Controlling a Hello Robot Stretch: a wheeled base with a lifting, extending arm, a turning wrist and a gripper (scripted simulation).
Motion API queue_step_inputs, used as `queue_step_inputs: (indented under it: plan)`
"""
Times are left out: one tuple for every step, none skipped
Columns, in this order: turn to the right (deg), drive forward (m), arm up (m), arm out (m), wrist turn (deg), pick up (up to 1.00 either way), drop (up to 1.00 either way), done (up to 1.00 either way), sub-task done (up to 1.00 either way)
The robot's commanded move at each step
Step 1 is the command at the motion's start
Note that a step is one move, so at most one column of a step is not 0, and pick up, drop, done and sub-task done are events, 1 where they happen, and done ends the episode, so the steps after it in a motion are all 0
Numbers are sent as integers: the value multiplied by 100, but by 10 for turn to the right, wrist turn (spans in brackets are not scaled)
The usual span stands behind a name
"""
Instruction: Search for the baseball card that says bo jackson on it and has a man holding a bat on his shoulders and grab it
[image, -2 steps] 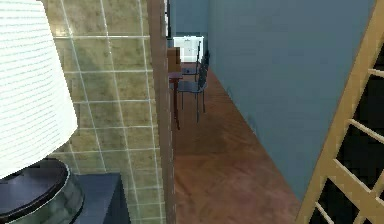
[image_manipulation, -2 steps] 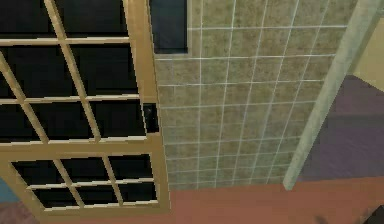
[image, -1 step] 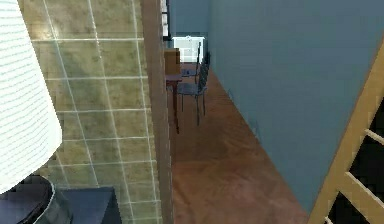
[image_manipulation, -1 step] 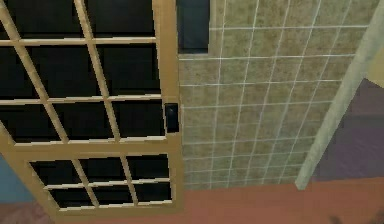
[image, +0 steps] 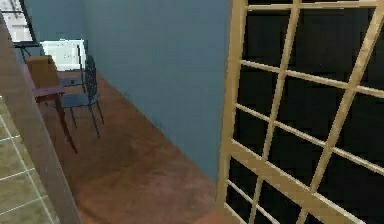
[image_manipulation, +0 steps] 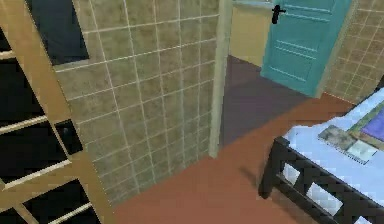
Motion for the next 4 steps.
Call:
queue_step_inputs:
  plan:
    - [0, 80, 0, 0, 0, 0, 0, 0, 0]
    - [-240, 0, 0, 0, 0, 0, 0, 0, 0]
    - [0, 100, 0, 0, 0, 0, 0, 0, 0]
    - [-30, 0, 0, 0, 0, 0, 0, 0, 0]
